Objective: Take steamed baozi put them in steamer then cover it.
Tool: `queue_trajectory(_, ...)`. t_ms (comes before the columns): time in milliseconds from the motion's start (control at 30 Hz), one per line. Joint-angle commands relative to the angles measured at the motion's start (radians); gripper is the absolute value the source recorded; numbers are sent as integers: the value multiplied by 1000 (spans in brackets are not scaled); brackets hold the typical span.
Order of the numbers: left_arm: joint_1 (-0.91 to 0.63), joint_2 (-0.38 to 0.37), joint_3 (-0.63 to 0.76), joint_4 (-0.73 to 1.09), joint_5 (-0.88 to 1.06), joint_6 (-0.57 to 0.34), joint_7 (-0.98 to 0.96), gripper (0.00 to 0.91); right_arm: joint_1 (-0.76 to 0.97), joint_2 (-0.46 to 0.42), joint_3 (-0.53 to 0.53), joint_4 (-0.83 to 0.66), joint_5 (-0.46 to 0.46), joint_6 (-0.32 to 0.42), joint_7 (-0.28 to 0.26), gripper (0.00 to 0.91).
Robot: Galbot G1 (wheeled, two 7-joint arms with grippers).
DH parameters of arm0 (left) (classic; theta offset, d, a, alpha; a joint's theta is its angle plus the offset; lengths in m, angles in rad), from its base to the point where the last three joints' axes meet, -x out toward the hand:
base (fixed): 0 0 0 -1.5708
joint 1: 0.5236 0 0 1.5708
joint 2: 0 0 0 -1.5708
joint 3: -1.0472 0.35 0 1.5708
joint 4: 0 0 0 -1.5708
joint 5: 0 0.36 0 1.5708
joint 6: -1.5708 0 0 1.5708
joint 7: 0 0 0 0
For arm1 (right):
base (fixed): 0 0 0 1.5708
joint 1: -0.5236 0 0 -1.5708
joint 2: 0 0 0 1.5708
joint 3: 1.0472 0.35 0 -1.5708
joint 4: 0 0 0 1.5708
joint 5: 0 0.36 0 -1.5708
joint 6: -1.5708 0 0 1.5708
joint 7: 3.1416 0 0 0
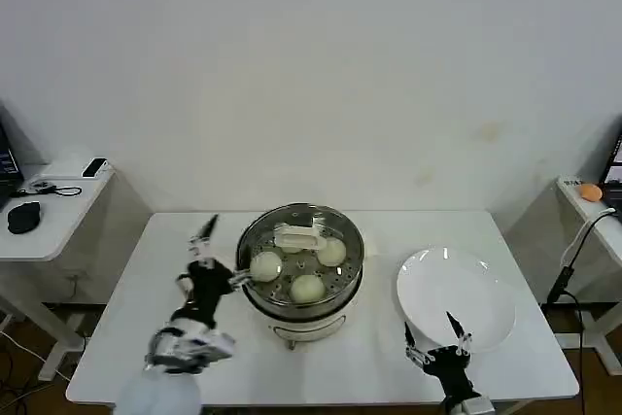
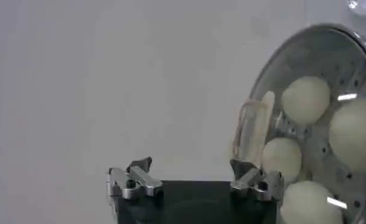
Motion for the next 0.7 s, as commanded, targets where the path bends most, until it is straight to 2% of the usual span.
queue_trajectory(33, 275, -57, -398, 103, -937, -353, -311, 907, -40, -33, -10, 46, 34, -5, 3, 907)
queue_trajectory(333, 371, -93, -448, 143, -893, -389, -232, 907, -76, -69, -25, 66, 56, -18, 4, 907)
queue_trajectory(500, 357, -123, -434, 230, -857, -418, -175, 907, -64, -75, -35, 70, 59, -46, 2, 907)
queue_trajectory(700, 370, -144, -434, 225, -824, -433, -142, 907, -59, -90, -51, 63, 59, -67, 4, 907)
